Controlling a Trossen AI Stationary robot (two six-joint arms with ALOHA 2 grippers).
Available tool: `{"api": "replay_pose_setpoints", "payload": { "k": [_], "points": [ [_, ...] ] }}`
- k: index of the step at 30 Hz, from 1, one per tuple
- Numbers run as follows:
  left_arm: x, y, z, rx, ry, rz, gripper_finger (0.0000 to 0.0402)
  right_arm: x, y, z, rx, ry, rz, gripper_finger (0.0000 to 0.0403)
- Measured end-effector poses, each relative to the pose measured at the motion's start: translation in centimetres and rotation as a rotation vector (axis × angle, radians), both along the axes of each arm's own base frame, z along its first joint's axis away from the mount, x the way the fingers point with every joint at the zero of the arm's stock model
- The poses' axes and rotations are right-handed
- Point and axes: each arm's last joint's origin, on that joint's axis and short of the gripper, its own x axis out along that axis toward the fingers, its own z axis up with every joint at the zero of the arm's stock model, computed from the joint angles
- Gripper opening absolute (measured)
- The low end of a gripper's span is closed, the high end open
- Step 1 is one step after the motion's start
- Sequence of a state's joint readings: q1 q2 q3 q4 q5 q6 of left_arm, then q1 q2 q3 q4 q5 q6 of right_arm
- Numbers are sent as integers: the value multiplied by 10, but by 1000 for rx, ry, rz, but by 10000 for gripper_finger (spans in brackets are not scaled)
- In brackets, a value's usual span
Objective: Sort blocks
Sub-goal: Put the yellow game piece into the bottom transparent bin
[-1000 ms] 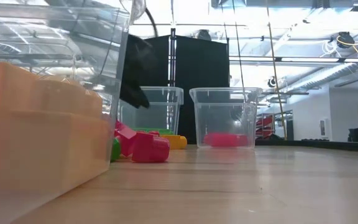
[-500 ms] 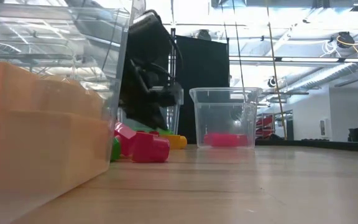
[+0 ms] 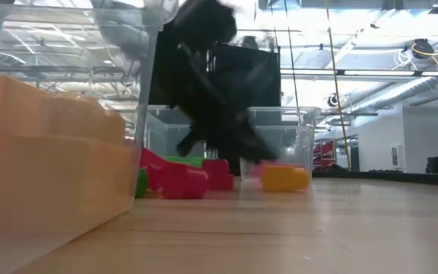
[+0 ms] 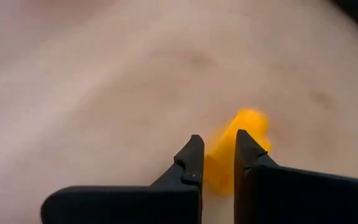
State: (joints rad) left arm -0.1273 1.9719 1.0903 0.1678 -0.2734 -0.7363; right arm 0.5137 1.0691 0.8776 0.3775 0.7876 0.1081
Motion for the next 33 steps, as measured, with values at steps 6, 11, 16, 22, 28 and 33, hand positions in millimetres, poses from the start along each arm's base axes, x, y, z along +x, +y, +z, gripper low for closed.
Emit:
{"api": "replay_pose_setpoints", "payload": {
  "k": [6, 11, 16, 22, 28, 33],
  "points": [
    [14, -32, 35, 118, -39, -183, 0, 1, 1, -7, -33, 66, 1, 0],
    [13, -41, 93, 186, -82, -293, 0, -4, 7, -35, 80, 283, 88, 4],
    [-25, -44, 156, 236, -63, -360, 0, -10, 15, -61, 296, 477, 152, 22],
    [-115, -34, 229, 288, -39, -296, 0, 3, 25, -95, 353, 655, 98, 72],
    [-195, -24, 275, 293, -158, -140, 0, 48, 41, -140, 395, 736, 186, 178],
    [-242, -14, 284, 245, -170, -70, 0, 76, 37, -168, 408, 870, 80, 275]
  ]
}}
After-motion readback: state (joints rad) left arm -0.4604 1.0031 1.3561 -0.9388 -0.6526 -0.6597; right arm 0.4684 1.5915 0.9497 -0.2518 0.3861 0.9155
